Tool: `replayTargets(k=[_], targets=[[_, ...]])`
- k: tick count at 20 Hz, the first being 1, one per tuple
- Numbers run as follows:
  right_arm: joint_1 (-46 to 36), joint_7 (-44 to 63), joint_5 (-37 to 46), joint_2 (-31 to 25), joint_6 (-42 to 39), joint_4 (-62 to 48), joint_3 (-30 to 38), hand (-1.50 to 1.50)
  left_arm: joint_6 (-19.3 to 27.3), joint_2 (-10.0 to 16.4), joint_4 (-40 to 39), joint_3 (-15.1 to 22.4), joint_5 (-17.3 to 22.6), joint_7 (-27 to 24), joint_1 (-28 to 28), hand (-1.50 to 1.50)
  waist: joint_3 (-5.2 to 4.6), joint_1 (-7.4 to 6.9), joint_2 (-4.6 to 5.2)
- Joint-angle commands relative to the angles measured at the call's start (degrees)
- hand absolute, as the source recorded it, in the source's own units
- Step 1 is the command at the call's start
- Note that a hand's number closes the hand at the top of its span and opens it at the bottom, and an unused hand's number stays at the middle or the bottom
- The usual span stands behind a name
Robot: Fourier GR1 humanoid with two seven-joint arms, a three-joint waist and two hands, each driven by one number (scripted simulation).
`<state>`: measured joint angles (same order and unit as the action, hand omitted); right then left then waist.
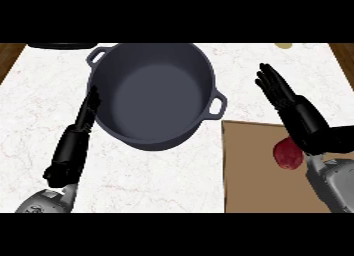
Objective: Pick the pear from the tray and place it in the pot
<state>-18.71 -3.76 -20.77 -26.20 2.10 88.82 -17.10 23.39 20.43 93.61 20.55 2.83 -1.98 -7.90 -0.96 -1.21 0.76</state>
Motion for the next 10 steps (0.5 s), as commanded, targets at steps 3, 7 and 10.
replayTargets(k=[3,7,10], targets=[[1.73,-2.91,-14.33,1.74,-9.00,-4.92,9.04,-1.50,-2.60,0.08,1.05,-4.48,6.15,6.33,-0.49,0.00,1.09,0.90,-0.49],[-1.31,-3.40,5.34,-13.36,-9.01,-5.50,4.93,-1.50,-2.58,-1.93,-0.30,-3.45,8.38,8.20,1.17,0.00,-0.86,0.93,-0.89],[8.75,-14.12,0.46,-3.13,6.48,-13.20,16.48,-1.50,-3.36,-1.55,1.29,-6.05,12.51,11.95,2.41,0.00,1.17,2.99,-0.59]])
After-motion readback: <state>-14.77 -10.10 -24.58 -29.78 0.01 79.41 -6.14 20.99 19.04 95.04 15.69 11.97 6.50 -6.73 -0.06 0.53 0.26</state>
